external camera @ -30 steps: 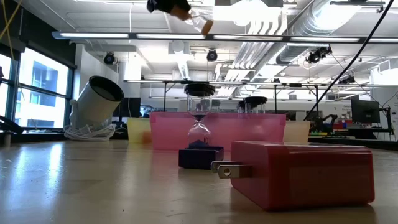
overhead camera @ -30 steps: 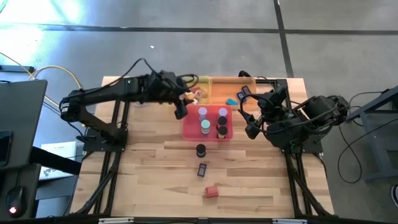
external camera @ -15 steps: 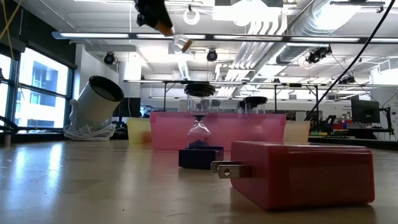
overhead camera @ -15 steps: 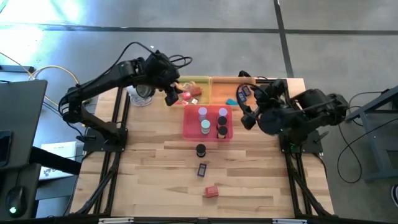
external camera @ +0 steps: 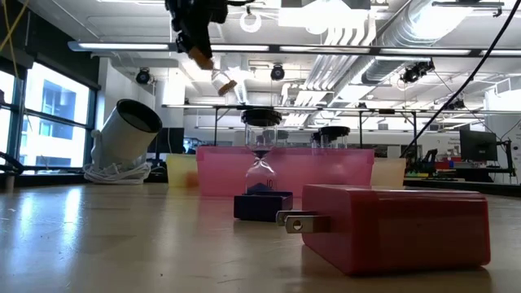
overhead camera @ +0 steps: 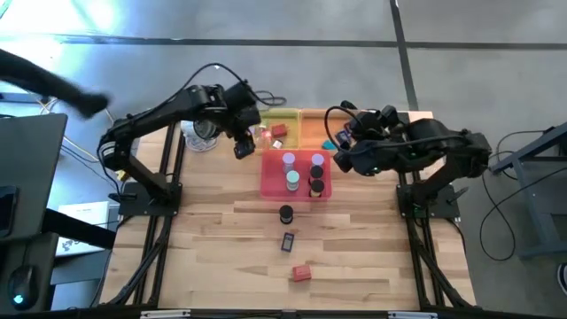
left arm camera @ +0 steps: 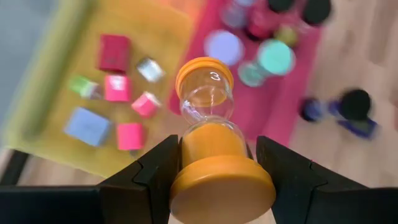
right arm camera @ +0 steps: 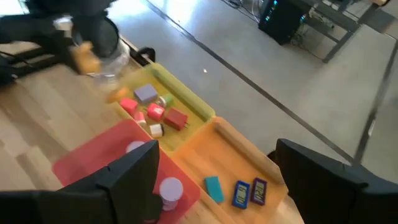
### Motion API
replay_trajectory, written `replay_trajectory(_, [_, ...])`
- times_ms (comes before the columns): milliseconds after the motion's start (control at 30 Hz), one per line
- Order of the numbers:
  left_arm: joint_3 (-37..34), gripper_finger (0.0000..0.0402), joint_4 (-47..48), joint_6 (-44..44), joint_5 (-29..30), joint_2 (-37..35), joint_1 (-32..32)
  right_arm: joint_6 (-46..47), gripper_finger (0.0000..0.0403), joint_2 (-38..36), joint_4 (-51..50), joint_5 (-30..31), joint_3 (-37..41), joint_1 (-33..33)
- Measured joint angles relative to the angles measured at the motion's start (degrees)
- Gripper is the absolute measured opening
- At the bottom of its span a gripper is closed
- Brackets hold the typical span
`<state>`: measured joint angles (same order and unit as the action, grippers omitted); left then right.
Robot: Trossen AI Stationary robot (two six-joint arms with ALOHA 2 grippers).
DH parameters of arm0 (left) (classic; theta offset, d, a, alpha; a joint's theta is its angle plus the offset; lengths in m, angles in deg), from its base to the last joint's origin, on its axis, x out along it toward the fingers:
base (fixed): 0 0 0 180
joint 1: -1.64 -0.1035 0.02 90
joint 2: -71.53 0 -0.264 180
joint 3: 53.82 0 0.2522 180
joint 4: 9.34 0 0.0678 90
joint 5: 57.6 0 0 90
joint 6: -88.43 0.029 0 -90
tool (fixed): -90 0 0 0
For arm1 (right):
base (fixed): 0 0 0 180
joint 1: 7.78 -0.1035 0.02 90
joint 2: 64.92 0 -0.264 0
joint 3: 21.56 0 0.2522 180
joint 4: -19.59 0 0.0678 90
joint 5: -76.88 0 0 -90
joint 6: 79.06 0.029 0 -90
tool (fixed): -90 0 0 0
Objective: Pick & Place Office items
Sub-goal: Put the yellow hourglass into the red bin
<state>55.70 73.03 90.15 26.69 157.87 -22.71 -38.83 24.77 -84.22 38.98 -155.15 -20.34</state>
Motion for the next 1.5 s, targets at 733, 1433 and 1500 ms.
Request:
replay_trajectory(733, [6.2, 0.0186, 7.1, 1.5, -3.8, 18.6, 3.3, 0.5, 0.0311, 0.0, 0.0, -1.7, 5.5, 0.9])
replay_trajectory(1433, [6.2, 0.0186, 3.7, 1.3, -5.5, 25.0, 3.7, 0.5, 0.0311, 0.0, 0.0, -3.2, 5.5, 0.9])
replay_trajectory(1500, [6.2, 0.0186, 3.3, 1.3, -4.9, 25.8, 3.9, 0.5, 0.0311, 0.0, 0.0, -3.2, 5.5, 0.9])
